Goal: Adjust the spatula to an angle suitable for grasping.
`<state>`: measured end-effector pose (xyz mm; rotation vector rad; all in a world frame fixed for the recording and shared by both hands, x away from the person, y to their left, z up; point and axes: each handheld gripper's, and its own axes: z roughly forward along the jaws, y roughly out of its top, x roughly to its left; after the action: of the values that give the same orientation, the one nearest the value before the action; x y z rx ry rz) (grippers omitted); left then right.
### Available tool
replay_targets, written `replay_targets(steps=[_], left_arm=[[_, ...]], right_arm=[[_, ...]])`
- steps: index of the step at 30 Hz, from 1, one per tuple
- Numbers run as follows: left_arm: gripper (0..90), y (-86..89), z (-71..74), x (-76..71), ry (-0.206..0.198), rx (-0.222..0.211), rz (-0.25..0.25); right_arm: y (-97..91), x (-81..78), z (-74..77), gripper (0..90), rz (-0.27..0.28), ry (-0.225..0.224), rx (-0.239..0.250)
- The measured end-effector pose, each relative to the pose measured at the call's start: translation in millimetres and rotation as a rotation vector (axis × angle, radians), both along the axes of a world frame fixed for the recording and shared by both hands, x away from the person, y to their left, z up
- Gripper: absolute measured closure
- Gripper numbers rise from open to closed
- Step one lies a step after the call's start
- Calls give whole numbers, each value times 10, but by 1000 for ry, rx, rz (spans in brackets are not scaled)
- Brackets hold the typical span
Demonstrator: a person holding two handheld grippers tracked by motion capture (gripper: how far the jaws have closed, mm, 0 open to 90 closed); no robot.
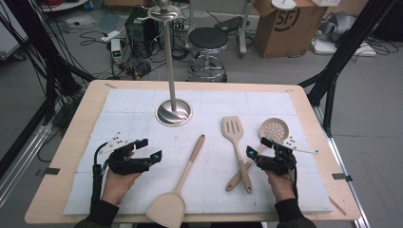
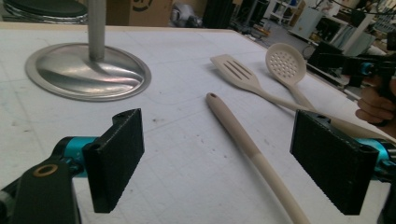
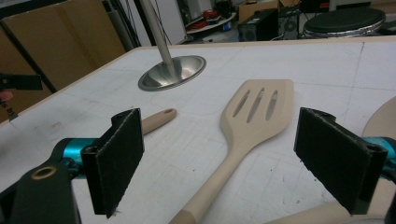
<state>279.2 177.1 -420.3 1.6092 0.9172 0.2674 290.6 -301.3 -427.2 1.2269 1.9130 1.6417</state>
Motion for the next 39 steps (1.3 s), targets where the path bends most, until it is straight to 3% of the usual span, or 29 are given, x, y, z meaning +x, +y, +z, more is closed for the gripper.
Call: replay_targets(steps=[3,5,8,10,14,15,17,21,24,28,30,33,39], left_arm=[[183,-36,-2,-5,1,10,-8],[192,-57,-6,-14,-6,41,3],[223,-86,-14,-5,1,32,1],[330,-116,-22,12,16,40,3],[402,-202,-80,88,87,89,15],[459,-217,-97,109,102,94,11],[485,-242,-120,134,118,85,0],[635,-292,-156,181,132,94,-2],[812,-316,-209,239,154,69,-32],[872,-394,-283,374,223,87,-77],[891,-455,-314,416,238,97,-96],[897,-550,-375,467,281,166,-99],[897,-798,-380,508,293,252,-155]], right_arm=[[-6,0,1,150,1,2,1],[-8,0,2,150,-2,3,3],[-3,1,-2,149,4,8,3],[4,-5,-3,149,9,12,-3],[12,-4,-8,149,8,4,-15],[24,-3,-6,150,12,-1,-26],[26,-2,-3,150,14,-4,-28],[34,-14,10,150,9,-14,-40],[36,-7,6,150,13,-15,-45],[34,-2,6,150,12,-21,-56],[32,-6,8,150,11,-16,-53],[46,-11,8,150,3,-28,-85],[67,-18,8,150,-1,-35,-104]])
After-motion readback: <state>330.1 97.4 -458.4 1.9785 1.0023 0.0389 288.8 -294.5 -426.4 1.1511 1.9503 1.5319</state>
